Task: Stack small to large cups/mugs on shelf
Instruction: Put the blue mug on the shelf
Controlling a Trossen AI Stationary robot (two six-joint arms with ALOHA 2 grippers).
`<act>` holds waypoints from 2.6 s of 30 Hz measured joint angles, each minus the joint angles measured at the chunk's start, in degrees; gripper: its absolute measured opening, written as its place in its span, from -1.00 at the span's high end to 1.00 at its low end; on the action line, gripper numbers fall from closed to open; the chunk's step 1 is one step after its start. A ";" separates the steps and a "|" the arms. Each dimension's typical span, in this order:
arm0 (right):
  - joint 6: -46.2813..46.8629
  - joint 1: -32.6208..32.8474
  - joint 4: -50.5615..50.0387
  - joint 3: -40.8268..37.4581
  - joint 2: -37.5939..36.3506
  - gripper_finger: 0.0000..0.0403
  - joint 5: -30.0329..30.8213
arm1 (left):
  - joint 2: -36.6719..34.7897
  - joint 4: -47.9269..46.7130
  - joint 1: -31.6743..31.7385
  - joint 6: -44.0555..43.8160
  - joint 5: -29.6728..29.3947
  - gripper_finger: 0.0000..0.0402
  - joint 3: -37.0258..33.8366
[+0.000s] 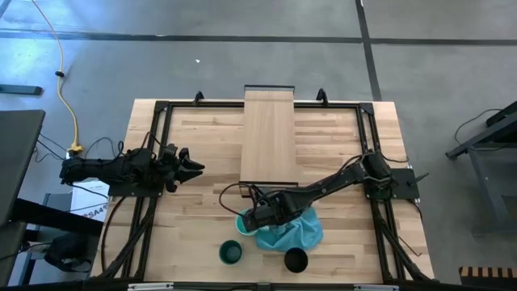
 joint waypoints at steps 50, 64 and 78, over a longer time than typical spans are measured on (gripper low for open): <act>6.05 1.42 2.27 0.43 1.01 0.99 1.55 | 0.00 0.00 0.02 -0.52 0.26 0.32 0.00; 5.53 1.55 -10.79 10.85 1.01 1.00 1.58 | 0.00 0.02 0.00 -0.50 0.24 0.32 0.00; 3.23 1.57 -30.90 28.74 0.99 1.00 1.55 | 0.00 0.02 0.00 0.05 0.24 0.32 0.00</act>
